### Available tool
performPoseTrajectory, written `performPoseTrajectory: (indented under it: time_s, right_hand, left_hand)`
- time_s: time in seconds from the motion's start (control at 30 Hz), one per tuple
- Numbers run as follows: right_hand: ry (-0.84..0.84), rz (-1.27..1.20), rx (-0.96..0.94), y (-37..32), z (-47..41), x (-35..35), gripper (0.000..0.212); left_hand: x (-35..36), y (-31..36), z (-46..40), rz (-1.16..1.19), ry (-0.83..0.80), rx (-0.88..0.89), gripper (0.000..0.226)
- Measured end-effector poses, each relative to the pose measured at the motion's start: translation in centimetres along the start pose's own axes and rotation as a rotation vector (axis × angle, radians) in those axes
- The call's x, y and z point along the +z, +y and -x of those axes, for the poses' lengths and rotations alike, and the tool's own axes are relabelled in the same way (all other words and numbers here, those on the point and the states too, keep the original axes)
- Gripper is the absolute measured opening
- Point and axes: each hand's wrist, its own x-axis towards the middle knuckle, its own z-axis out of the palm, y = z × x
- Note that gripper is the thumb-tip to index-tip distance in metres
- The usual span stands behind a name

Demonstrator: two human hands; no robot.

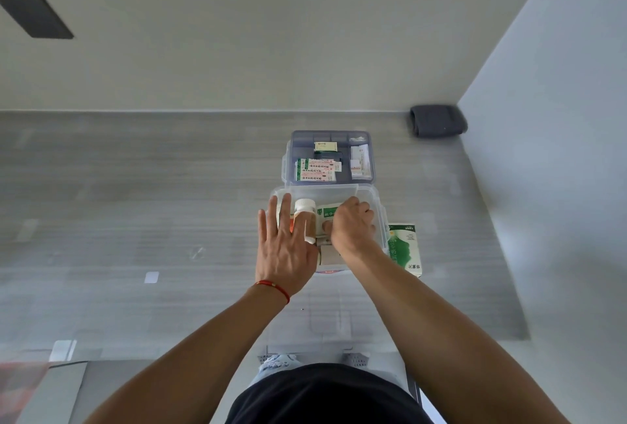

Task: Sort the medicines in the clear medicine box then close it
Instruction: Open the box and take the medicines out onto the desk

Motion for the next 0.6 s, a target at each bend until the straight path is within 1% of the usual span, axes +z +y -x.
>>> performPoseTrajectory:
  time_s: [0.13, 0.2, 0.3, 0.33, 0.4, 0.47, 0.53, 0.6]
  right_hand:
    - [0.054, -0.006, -0.078, 0.5, 0.6, 0.6, 0.07]
    - [0.095, -0.066, -0.138, 0.9, 0.8, 0.8, 0.072]
    - [0.085, -0.307, -0.146, 1.2, 0.9, 0.1, 0.061]
    - [0.086, -0.351, -0.14, 1.3, 0.8, -0.3, 0.054]
    - [0.109, -0.361, -0.149, 1.9, 0.8, -1.4, 0.041]
    - [0.117, -0.423, -0.158, 3.0, 0.7, -2.8, 0.034]
    - [0.1, -0.595, -0.143, 4.9, 0.6, -4.6, 0.028]
    - [0.103, -0.763, -0.088, 7.2, 0.5, -6.8, 0.026]
  left_hand:
    - [0.1, 0.0, 0.0, -0.017, -0.005, 0.007, 0.053]
    - [0.2, 0.0, 0.0, -0.005, 0.005, 0.011, 0.053]
    - [0.1, -0.1, 0.0, 0.012, 0.018, 0.017, 0.049]
    - [0.1, -0.1, 0.0, 0.018, 0.023, 0.019, 0.048]
    - [0.1, -0.1, -0.1, 0.029, 0.035, 0.023, 0.049]
    - [0.1, -0.1, 0.0, 0.041, 0.043, 0.029, 0.049]
    - [0.3, -0.2, -0.1, 0.039, 0.045, 0.038, 0.048]
    - [0.3, -0.3, -0.1, 0.032, 0.048, 0.046, 0.047]
